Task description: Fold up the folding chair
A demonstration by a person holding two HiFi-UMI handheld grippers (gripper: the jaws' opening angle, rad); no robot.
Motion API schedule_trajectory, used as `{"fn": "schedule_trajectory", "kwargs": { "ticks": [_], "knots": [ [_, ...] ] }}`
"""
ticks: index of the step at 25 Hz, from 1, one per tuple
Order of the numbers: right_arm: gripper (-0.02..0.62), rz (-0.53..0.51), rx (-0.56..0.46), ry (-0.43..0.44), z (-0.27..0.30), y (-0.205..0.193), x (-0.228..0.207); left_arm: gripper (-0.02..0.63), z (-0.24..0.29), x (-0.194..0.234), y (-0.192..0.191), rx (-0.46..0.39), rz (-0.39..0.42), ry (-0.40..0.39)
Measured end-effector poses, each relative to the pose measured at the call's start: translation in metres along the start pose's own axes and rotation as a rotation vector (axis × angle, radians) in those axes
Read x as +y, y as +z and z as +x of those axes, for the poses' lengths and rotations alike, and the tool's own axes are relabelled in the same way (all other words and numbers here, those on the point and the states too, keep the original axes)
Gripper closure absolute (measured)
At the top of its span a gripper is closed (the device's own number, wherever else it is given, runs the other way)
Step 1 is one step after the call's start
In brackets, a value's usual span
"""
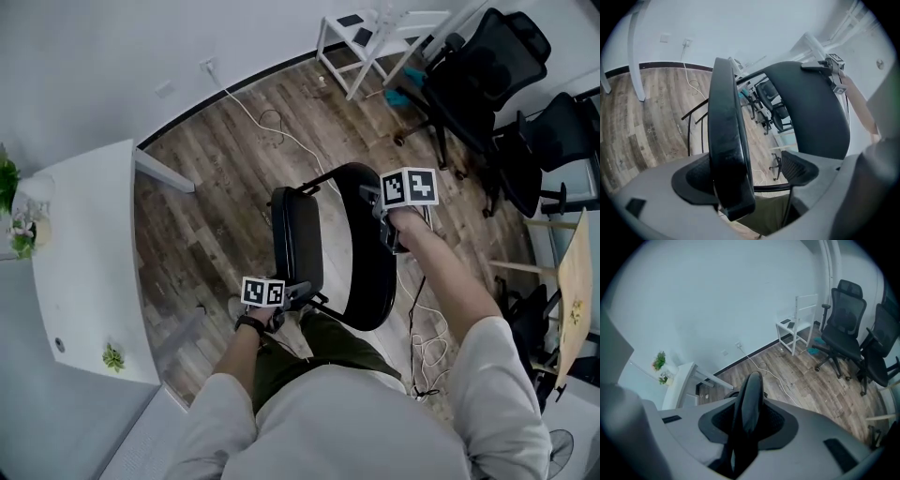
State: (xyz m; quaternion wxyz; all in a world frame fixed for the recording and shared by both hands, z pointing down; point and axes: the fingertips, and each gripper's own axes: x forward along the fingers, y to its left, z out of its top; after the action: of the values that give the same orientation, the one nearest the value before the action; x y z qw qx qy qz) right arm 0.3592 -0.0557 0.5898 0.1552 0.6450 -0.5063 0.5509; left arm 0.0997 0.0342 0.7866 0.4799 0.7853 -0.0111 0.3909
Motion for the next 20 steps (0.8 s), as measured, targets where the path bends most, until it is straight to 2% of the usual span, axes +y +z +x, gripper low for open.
{"fn": "schedule_trajectory", "kwargs": {
  "ticks": [4, 10, 15, 20],
  "knots": [
    [0.480, 0.004, 0.004, -0.002, -0.013, 0.001, -0.005, 0.163, 0.022, -0.043, -0.005, 0.073, 0.098, -0.022],
    [0.482, 0.009, 0.012, -0.004, -0.023, 0.000, -0.010, 0.161, 0.049, -0.084, -0.013, 0.181, 0.267, -0.039],
    [0.485, 0.015, 0.015, 0.003, -0.028, 0.003, -0.016, 0.161, 0.070, -0.107, -0.021, 0.330, 0.472, -0.067],
    [0.486, 0.023, 0.021, 0.011, -0.031, 0.002, -0.021, 0.161, 0.082, -0.117, -0.031, 0.457, 0.647, -0.063]
  ]
}}
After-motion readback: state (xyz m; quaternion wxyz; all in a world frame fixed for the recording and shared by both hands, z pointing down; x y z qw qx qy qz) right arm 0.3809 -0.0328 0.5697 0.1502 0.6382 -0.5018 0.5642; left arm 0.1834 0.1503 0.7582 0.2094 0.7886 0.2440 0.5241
